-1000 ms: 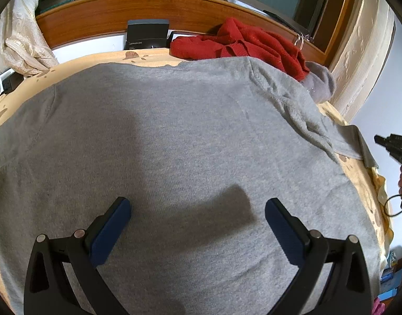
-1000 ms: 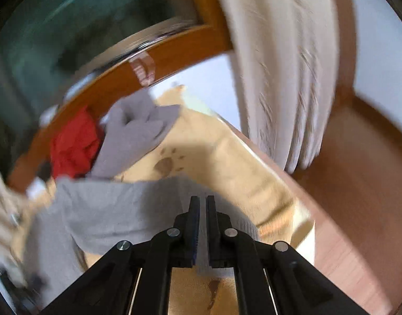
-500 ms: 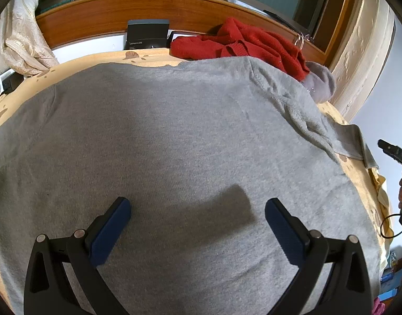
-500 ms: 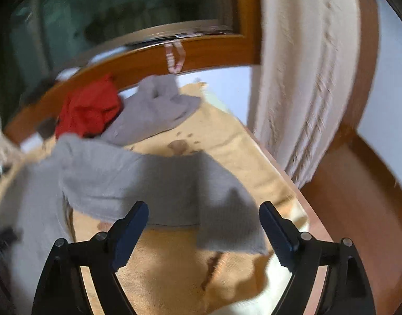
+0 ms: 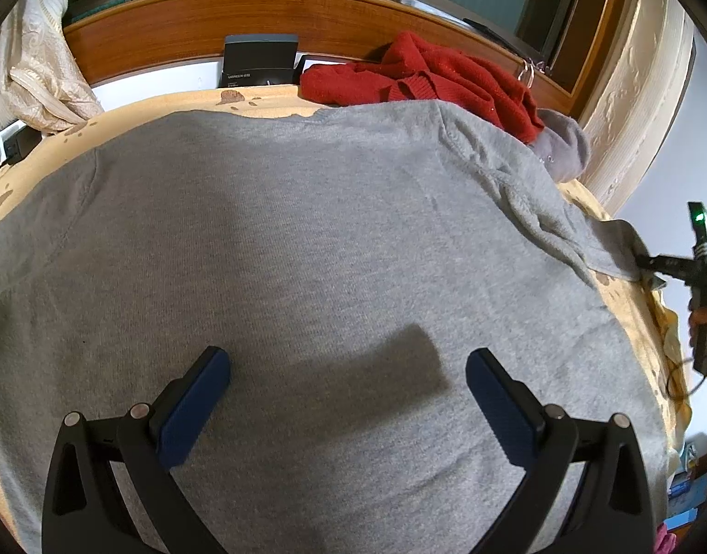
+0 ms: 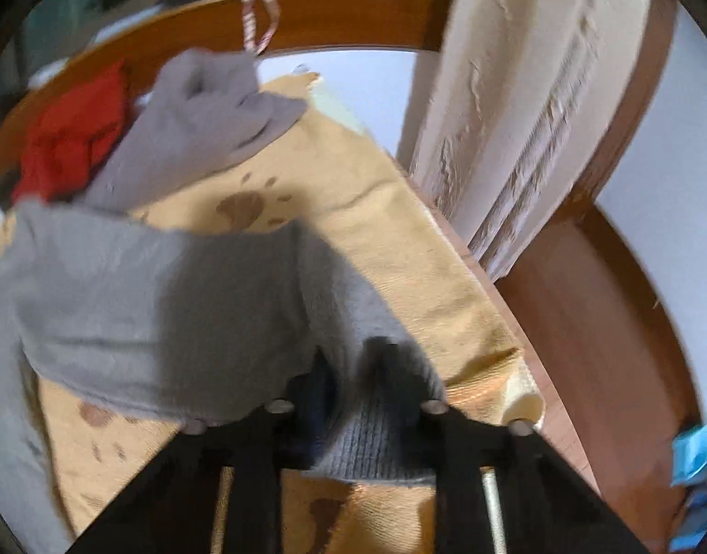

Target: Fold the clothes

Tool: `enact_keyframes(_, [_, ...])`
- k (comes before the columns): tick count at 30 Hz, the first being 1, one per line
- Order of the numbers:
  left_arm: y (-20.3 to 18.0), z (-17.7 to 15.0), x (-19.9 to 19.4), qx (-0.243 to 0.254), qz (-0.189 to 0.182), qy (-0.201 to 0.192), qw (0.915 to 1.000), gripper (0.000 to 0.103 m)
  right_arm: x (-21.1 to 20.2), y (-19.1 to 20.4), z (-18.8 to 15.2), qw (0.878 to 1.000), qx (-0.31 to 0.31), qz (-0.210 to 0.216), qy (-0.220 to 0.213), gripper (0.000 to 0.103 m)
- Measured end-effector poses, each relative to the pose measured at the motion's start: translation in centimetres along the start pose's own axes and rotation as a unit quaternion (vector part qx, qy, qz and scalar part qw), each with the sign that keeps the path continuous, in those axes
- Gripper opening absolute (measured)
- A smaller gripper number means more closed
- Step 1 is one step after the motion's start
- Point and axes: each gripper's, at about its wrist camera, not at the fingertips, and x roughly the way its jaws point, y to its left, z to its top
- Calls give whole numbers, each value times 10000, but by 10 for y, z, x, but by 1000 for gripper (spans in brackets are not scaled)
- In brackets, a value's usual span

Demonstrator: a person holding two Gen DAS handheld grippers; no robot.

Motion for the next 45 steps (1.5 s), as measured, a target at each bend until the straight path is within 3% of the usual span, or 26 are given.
enact_keyframes(3, [0, 0, 0, -1, -7, -2, 10000, 102, -20, -25, 12, 9936, 783, 807, -106, 10])
enact_keyframes(9, [0, 0, 0, -9, -20, -8, 10000, 102, -61, -24, 35, 9571, 1440, 2484, -391, 10])
enact_keyframes(12, [2, 0, -1, -61, -75, -31, 9999, 102, -80, 1, 42, 9417, 1339, 3051, -476, 10])
enact_keyframes(18, [21, 1, -10, -694, -587, -181, 9957, 103, -100, 79, 57, 9158, 919, 3884, -440, 10])
enact_keyframes(21, [26, 2, -14, -885, -642, -199, 9938, 103, -104, 123, 64, 9034, 707, 4215, -356, 10])
enact_keyframes(24, [32, 4, -22, -985, -441, -303, 9937, 103, -113, 167, 66, 8907, 379, 4519, -303, 10])
enact_keyframes(28, [55, 14, -46, -1284, -107, -769, 9887, 103, -123, 230, 65, 8789, -116, 4766, -182, 10])
enact_keyframes(33, [101, 20, -88, -1920, 458, -1536, 9682, 103, -105, 317, 48, 8670, -608, 4936, 308, 10])
enact_keyframes(39, [151, 9, -113, -2832, 613, -1910, 9379, 103, -72, 408, 13, 8564, -1189, 4927, 984, 10])
enact_keyframes(42, [156, 6, -113, -2970, 619, -1928, 9331, 103, -57, 444, -6, 8548, -1471, 4823, 1228, 10])
enact_keyframes(45, [155, 6, -111, -2939, 699, -1923, 9337, 103, -44, 472, -21, 8570, -1650, 4686, 1370, 11])
